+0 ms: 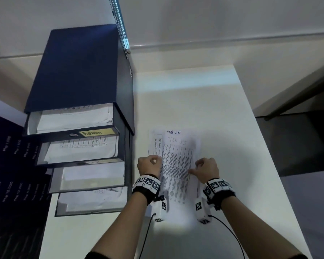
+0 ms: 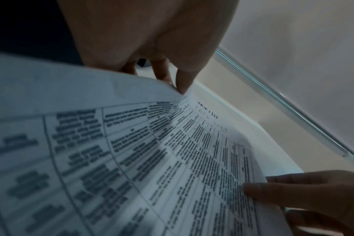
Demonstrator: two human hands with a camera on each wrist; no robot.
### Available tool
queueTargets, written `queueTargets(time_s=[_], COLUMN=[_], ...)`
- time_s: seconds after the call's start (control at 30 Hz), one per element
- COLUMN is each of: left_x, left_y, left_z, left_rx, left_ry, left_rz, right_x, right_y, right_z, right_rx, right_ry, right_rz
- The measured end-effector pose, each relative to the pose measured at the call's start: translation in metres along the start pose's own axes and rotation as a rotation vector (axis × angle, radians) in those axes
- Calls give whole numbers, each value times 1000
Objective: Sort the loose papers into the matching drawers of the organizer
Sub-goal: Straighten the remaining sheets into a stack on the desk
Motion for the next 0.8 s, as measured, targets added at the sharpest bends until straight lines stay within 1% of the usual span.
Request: queueTargets(time_s=[0.1, 0.2, 0.23, 0.37, 0.47, 0.57, 0.7, 0.8], left_x=[3, -2, -3, 2, 4, 0, -6, -12], left_y=[7, 7, 6, 5, 6, 7, 7, 7], left_z=[12, 14, 12, 6, 3, 3, 3, 0], left_rx=[29, 2, 5, 15, -3, -13, 43, 108], left_ry=[-28, 59, 62, 11, -23, -75, -82, -75], left_rz=[-40, -121, -118, -51, 4, -17, 145, 230], right_x=[0, -5, -6, -1, 8, 9, 1, -5], right_y=[3, 12, 14, 13, 9, 11, 14, 18], right_z=[4, 5, 5, 10, 10, 5, 1, 2], right_rx=[-62, -37, -20, 6, 26, 61, 59, 60], right_ry=[25, 30, 41, 100, 85, 67, 102, 89], right_rz=[-9, -72, -89, -109, -128, -178, -132, -186])
Point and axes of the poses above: each hand's wrist, its own z-axis away from the middle knuckle, its own x-axis out of the palm, y = z × x, the point moved 1 cm from there along -z, towards the middle knuckle, and after that the axes turned 3 degrees about -y, right-handed, at the moved point
